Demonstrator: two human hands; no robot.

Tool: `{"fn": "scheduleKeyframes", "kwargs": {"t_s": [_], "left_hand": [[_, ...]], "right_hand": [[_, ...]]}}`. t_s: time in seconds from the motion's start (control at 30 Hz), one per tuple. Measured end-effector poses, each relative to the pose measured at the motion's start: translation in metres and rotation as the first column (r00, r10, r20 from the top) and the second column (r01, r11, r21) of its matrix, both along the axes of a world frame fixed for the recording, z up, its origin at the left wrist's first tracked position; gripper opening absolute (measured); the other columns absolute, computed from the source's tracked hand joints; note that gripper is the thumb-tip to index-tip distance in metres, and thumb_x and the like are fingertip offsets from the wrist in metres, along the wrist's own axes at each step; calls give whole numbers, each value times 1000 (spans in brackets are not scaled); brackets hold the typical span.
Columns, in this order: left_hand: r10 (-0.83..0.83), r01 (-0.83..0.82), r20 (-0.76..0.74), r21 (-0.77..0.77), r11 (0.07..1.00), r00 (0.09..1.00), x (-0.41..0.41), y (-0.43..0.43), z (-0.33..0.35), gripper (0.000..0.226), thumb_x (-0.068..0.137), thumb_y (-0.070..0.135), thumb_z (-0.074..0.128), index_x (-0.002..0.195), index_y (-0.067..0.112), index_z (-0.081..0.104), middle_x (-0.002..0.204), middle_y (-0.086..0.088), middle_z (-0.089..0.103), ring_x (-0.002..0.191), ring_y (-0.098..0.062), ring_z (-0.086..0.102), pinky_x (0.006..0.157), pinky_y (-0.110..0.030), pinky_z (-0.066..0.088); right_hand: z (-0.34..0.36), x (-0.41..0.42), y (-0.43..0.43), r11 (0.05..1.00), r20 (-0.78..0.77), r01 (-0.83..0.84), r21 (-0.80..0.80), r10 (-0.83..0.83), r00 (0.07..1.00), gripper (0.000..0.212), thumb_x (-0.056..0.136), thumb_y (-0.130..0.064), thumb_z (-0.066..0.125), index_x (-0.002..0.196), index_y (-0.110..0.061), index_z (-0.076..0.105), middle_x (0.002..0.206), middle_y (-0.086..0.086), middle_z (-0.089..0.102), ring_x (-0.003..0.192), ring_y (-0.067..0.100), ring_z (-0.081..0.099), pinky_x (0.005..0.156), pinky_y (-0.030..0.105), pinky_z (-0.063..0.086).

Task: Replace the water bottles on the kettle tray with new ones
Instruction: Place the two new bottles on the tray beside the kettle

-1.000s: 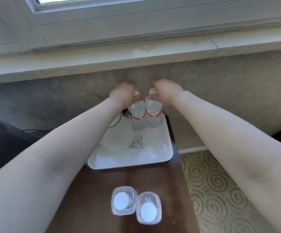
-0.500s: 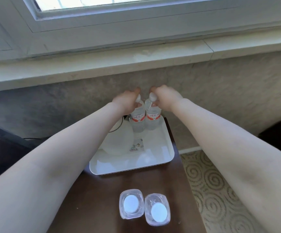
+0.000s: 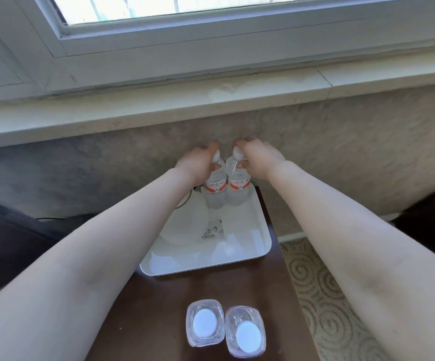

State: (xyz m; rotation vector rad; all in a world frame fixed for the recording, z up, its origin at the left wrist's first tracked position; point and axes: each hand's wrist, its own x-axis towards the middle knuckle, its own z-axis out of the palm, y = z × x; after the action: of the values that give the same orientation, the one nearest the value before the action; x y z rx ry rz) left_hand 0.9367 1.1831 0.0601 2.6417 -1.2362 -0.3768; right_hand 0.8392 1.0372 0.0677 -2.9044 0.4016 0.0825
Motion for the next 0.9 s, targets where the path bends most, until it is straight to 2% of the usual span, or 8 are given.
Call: {"fn": "scheduleKeyframes", "kwargs": {"t_s": [0.23, 0.5, 0.63, 0.77, 0.9], "left_hand": [[1, 0, 6, -32, 999, 1000, 3, 5, -6, 44, 97, 28, 51, 136, 15, 36, 117, -20, 58, 100, -40, 58, 76, -40, 46], [46, -42, 49, -68, 997, 998, -7, 8, -9, 48, 97, 30, 50, 141, 18, 36, 120, -20, 58, 102, -40, 59, 72, -36, 43], [95, -95, 36, -17, 995, 995, -18, 11, -5, 58, 97, 27, 46, 150, 30, 23, 129, -20, 54, 109, -39, 58, 84, -42, 51], [117, -118, 13, 18, 993, 993, -25, 19, 6, 69, 94, 20, 42, 153, 36, 10, 132, -18, 53, 109, -37, 58, 88, -43, 52], [153, -151, 47, -31, 988, 987, -31, 29, 21, 64, 93, 19, 40, 152, 32, 18, 125, -17, 59, 107, -38, 59, 84, -41, 50]], "right_hand": [[-4, -2, 0, 1000, 20, -5, -6, 6, 1000, 47, 89, -3, 59, 134, -11, 48, 127, 14, 57, 106, 37, 59, 80, 42, 51], [-6, -7, 6, 1000, 26, 11, -20, -10, 1000, 47, 94, -16, 56, 139, -14, 42, 130, 13, 55, 105, 37, 61, 80, 45, 54], [-7, -14, 15, 997, 13, 50, -62, -49, 999, 57, 98, -24, 52, 150, -16, 29, 138, 14, 50, 110, 39, 61, 80, 43, 52], [-2, -17, 23, 993, 3, 83, -88, -83, 997, 61, 98, -28, 48, 153, -17, 22, 142, 14, 47, 111, 38, 60, 73, 40, 47], [15, -24, 28, 990, 19, 91, -108, -90, 996, 55, 95, -26, 46, 147, -17, 34, 142, 13, 47, 114, 35, 58, 71, 37, 45]]}}
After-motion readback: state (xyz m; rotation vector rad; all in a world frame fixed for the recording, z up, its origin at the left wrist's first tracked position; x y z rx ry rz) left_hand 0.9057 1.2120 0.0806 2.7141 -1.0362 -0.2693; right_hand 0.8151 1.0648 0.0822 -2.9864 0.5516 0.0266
